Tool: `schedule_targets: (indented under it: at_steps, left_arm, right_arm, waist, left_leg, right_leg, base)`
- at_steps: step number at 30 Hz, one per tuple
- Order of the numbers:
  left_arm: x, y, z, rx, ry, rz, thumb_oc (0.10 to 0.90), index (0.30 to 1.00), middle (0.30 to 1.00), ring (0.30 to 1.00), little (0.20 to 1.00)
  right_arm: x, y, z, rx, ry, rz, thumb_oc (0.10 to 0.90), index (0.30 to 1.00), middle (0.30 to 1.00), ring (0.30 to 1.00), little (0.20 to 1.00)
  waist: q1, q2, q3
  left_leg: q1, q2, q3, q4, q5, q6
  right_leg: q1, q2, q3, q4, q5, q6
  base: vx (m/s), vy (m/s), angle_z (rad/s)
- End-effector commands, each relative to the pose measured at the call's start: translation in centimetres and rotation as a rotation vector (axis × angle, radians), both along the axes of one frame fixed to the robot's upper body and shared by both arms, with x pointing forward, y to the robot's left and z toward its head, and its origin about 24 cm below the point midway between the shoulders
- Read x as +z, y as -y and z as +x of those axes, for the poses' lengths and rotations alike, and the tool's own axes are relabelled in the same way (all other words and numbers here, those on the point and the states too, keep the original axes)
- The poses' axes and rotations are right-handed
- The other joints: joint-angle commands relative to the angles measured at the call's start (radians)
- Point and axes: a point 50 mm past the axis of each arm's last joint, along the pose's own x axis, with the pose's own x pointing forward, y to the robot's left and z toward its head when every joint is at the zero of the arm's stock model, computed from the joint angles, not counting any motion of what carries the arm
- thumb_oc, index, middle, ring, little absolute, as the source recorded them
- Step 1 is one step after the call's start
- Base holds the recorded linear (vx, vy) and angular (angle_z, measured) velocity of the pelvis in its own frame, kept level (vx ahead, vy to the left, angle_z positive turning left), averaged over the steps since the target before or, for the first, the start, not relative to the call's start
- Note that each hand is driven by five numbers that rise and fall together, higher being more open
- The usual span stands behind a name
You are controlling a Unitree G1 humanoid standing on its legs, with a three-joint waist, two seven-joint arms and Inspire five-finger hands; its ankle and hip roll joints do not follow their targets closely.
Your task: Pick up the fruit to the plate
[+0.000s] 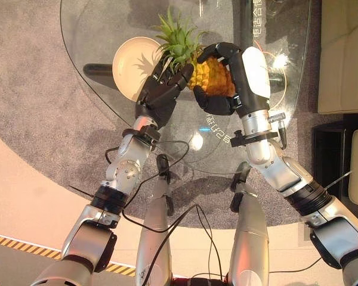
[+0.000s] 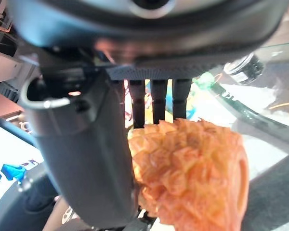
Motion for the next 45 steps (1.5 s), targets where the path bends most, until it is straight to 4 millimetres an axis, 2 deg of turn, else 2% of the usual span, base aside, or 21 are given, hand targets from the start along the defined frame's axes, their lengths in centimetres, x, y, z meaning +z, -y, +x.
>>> schedule_targets:
  at_steps: [1, 10, 23, 45]
  left_arm:
    - [6.7, 2.7, -1.9, -0.158, 0.299, -0.019, 0.800, 0.900, 0.900, 0.900, 0.900]
    - [6.8, 2.5, -2.0, -0.155, 0.298, -0.084, 0.800, 0.900, 0.900, 0.900, 0.900]
    - [7.5, 1.6, -2.5, -0.105, 0.336, -0.270, 0.800, 0.900, 0.900, 0.900, 0.900]
    - [7.7, 1.2, -2.5, -0.015, 0.285, -0.292, 0.800, 0.900, 0.900, 0.900, 0.900]
  right_arm:
    - [7.7, -3.8, -4.5, 0.283, 0.348, 0.027, 0.100, 0.300, 0.300, 0.300, 0.200]
    - [7.5, -4.4, -4.7, 0.315, 0.327, 0.001, 0.100, 0.300, 0.300, 0.300, 0.200]
    - [7.2, -5.2, -4.8, 0.353, 0.315, -0.043, 0.100, 0.300, 0.300, 0.300, 0.200]
    - [7.4, -6.3, -5.8, 0.432, 0.352, -0.215, 0.100, 0.300, 0.300, 0.300, 0.200]
  waist:
    - [0.002, -0.005, -0.024]
    - [0.004, -0.006, -0.024]
    - [0.012, -0.011, -0.024]
    - [0.021, -0.017, -0.024]
  left_leg:
    - [0.017, 0.028, -0.010, 0.097, -0.101, -0.027]
    - [0.016, 0.028, -0.010, 0.098, -0.101, -0.027]
    - [0.005, 0.024, -0.020, 0.108, -0.104, -0.029]
    - [-0.007, 0.017, -0.031, 0.111, -0.103, -0.029]
  right_leg:
    - [0.099, -0.037, -0.028, -0.180, 0.103, 0.053]
    - [0.098, -0.040, -0.030, -0.178, 0.104, 0.054]
    - [0.093, -0.039, -0.033, -0.170, 0.098, 0.050]
    - [0.088, -0.038, -0.042, -0.170, 0.100, 0.054]
  base:
    - [0.00, 0.000, 0.00]
    - [0.00, 0.000, 0.00]
    - [0.00, 0.000, 0.00]
    - [0.00, 0.000, 0.00]
